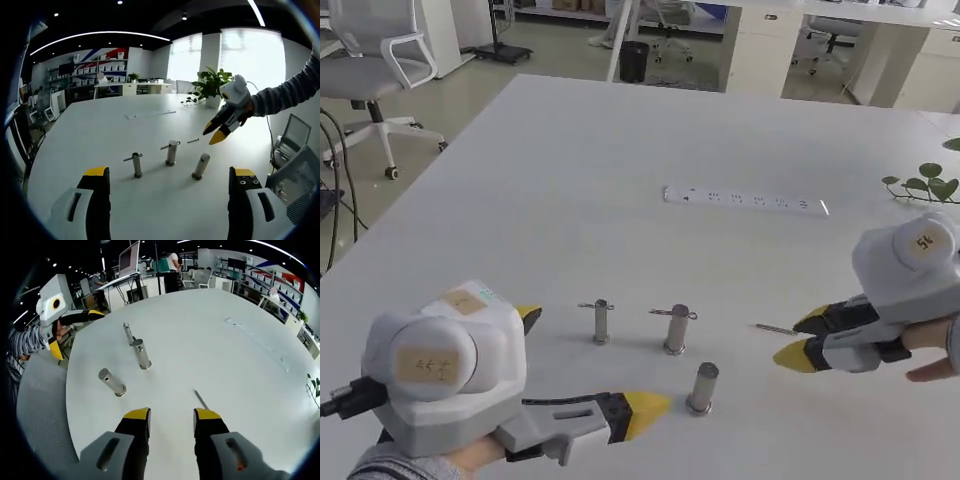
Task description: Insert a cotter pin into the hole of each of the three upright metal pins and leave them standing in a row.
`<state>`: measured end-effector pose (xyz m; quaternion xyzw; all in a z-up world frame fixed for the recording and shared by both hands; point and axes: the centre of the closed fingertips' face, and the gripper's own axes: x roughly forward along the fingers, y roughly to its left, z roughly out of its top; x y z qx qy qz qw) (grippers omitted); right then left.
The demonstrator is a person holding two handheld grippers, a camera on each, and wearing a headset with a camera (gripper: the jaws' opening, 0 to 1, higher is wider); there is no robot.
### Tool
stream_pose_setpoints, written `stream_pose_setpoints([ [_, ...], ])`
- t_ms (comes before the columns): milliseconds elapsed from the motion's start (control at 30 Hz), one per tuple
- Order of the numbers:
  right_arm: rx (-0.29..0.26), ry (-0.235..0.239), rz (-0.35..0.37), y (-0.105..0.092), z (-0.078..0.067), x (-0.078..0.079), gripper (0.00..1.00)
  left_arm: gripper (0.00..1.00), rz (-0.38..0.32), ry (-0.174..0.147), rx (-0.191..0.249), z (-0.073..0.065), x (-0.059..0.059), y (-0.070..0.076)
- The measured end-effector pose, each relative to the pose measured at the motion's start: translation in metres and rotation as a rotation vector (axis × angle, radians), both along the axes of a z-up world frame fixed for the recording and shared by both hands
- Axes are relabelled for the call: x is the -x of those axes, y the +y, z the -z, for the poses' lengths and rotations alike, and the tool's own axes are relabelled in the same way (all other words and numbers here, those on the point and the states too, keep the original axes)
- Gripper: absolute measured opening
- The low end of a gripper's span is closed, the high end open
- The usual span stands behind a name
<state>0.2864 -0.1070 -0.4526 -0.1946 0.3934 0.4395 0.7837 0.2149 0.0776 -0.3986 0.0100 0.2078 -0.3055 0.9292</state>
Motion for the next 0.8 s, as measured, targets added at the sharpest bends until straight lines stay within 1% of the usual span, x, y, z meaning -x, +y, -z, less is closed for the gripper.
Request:
stream_pose_setpoints([
  [67,0.024,0.004,-0.018,-0.001,0.003,-0.005,0.29,0.99,-0.002,0.001,0.003,0.0,0.0,0.0],
  [100,0.04,0.014,-0.024,-0.002,0.005,-0.006,0.28,0.99,-0.003,0.002,0.005,0.0,0.001,0.0],
  [167,0.058,0.023,-0.029,-0.003,0.008,-0.013,0.25,0.98,-0.001,0.003,0.004,0.001,0.001,-0.001],
  [200,0.086,0.016,-0.032,-0.006,0.01,-0.019,0.23,0.98,-0.001,0.005,0.002,0.002,0.001,-0.001],
  [233,0.101,0.007,-0.044,-0.007,0.011,-0.022,0.21,0.97,-0.001,0.006,0.002,0.002,0.001,-0.001],
  [333,0.116,0.019,-0.042,-0.006,0.014,-0.031,0.19,0.97,-0.004,0.005,0.008,0.002,0.002,-0.001],
  [367,0.128,0.024,-0.043,-0.008,0.015,-0.033,0.19,0.97,-0.004,0.005,0.011,0.002,0.002,-0.001],
  [400,0.154,0.018,-0.055,-0.01,0.017,-0.037,0.18,0.97,-0.003,0.005,0.013,0.002,0.002,-0.001],
  [433,0.159,0.017,-0.051,-0.011,0.018,-0.039,0.16,0.97,-0.003,0.005,0.012,0.002,0.002,-0.002],
  [500,0.163,0.038,-0.044,-0.013,0.021,-0.041,0.15,0.97,-0.001,0.004,0.011,0.002,0.003,-0.002],
  [567,0.171,0.048,-0.057,-0.013,0.025,-0.041,0.14,0.97,-0.001,0.003,0.015,0.001,0.004,-0.003],
  [600,0.189,0.049,-0.066,-0.014,0.027,-0.041,0.13,0.96,-0.001,0.003,0.016,0.002,0.004,-0.003],
  [633,0.219,0.046,-0.083,-0.018,0.03,-0.041,0.12,0.96,-0.001,0.005,0.015,0.002,0.005,-0.002],
  [667,0.234,0.05,-0.093,-0.02,0.032,-0.04,0.12,0.96,-0.002,0.004,0.014,0.002,0.005,-0.002],
  [733,0.246,0.06,-0.095,-0.022,0.035,-0.04,0.11,0.96,-0.003,0.004,0.016,0.002,0.005,-0.002],
  [800,0.258,0.06,-0.102,-0.024,0.036,-0.041,0.1,0.96,-0.005,0.004,0.017,0.001,0.006,-0.001],
])
